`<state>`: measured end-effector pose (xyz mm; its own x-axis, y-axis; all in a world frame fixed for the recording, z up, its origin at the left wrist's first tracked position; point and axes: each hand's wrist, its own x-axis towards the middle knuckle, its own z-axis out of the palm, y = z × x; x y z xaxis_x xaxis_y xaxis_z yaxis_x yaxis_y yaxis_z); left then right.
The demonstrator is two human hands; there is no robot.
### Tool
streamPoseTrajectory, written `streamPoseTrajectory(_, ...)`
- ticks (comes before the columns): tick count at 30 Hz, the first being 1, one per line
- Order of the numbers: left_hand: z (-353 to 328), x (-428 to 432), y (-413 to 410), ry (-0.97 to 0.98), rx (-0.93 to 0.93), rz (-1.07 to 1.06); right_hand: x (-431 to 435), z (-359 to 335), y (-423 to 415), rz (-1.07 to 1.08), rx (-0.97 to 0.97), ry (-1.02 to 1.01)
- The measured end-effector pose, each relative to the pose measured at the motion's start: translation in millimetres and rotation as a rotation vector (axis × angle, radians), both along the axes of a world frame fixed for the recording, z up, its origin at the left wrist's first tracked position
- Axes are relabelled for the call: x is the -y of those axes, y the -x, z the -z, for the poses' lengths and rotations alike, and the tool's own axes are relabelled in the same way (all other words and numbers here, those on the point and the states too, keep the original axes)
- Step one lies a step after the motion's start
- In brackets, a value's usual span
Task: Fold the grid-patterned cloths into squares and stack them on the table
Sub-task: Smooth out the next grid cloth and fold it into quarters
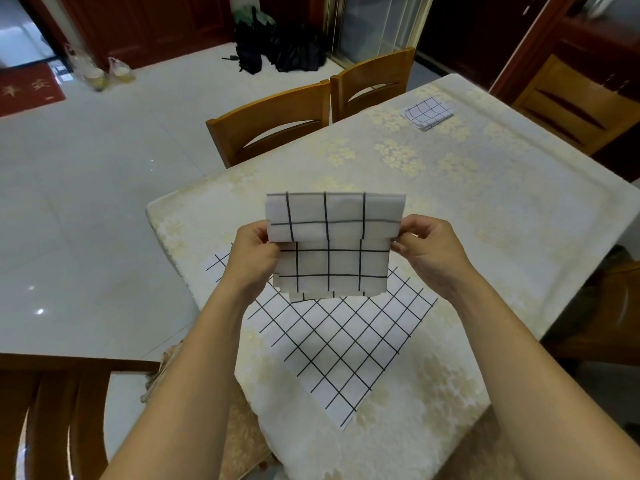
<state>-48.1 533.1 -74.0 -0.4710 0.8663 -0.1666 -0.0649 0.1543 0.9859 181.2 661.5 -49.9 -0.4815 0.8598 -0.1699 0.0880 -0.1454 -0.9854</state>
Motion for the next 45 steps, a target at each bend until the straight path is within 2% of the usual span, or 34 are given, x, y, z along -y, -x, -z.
streamPoseTrajectory(3,-6.0,-0.3,0.1,-0.024,-0.165,0.021,-1.7,-1.2,0.3,0.021,0.055,0.006)
streamPoseTrajectory(6,-8.1,-2.0,-1.6,-0.025,-0.155,-0.01,0.7,-5.0,3.2,0.069,0.002,0.098)
streamPoseTrajectory(8,-7.7,-2.6,-3.0,-0.025,-0.146,-0.002,3.0,-3.6,6.4,0.096,0.034,0.045)
streamPoseTrajectory(10,-8.7,-2.8,-5.4,-0.047,-0.063,-0.024,3.7,-0.9,8.0,0.141,0.073,-0.053)
streamPoseTrajectory(12,-9.9,-2.3,-8.0,-0.03,0.059,-0.075,4.3,-1.2,9.6,0.191,0.047,-0.068)
streamPoseTrajectory(15,-6.4,-2.7,-10.8,0.032,0.341,0.033,5.8,-2.9,13.1,0.262,0.009,-0.056)
streamPoseTrajectory(16,-4.9,-2.6,-13.5,0.046,0.385,0.066,6.1,-2.4,14.3,0.293,0.004,-0.056)
streamPoseTrajectory(18,-4.2,-3.8,-19.2,0.048,0.279,0.044,7.4,-2.6,17.4,0.318,-0.018,-0.025)
streamPoseTrajectory(20,-1.6,-6.3,-22.0,0.036,0.157,-0.034,9.2,-4.0,20.6,0.268,-0.037,0.061)
streamPoseTrajectory(23,-0.1,-9.5,-24.7,-0.007,0.217,-0.072,14.1,-2.3,22.4,0.106,0.05,0.147)
streamPoseTrajectory(26,-1.3,-10.7,-25.7,-0.016,0.236,-0.065,17.3,4.9,20.1,0.054,0.177,0.053)
streamPoseTrajectory(28,0.3,-9.8,-21.3,0.015,0.152,-0.091,16.0,4.9,17.2,0.089,0.223,-0.056)
streamPoseTrajectory(31,0.3,-9.4,-13.5,0.057,-0.264,-0.091,12.1,2.4,12.7,0.037,0.281,-0.25)
streamPoseTrajectory(33,-6.4,-11.9,-15.3,0.028,-0.53,0.021,10.4,1.9,11.5,-0.038,0.339,-0.332)
streamPoseTrajectory(34,-10.0,-14.4,-17.1,0.004,-0.595,0.091,10.1,2.3,11.2,-0.068,0.371,-0.356)
streamPoseTrajectory(36,-15.6,-19.9,-22.0,-0.03,-0.632,0.186,10.0,2.8,11.2,-0.111,0.414,-0.389)
streamPoseTrajectory(39,-16.1,-25.1,-25.3,-0.046,-0.65,0.211,11.9,-2.1,10.5,-0.152,0.438,-0.44)
streamPoseTrajectory(45,-12.3,-28.0,-30.9,-0.02,-0.789,0.311,13.2,-25.2,20.9,-0.201,0.464,-0.732)
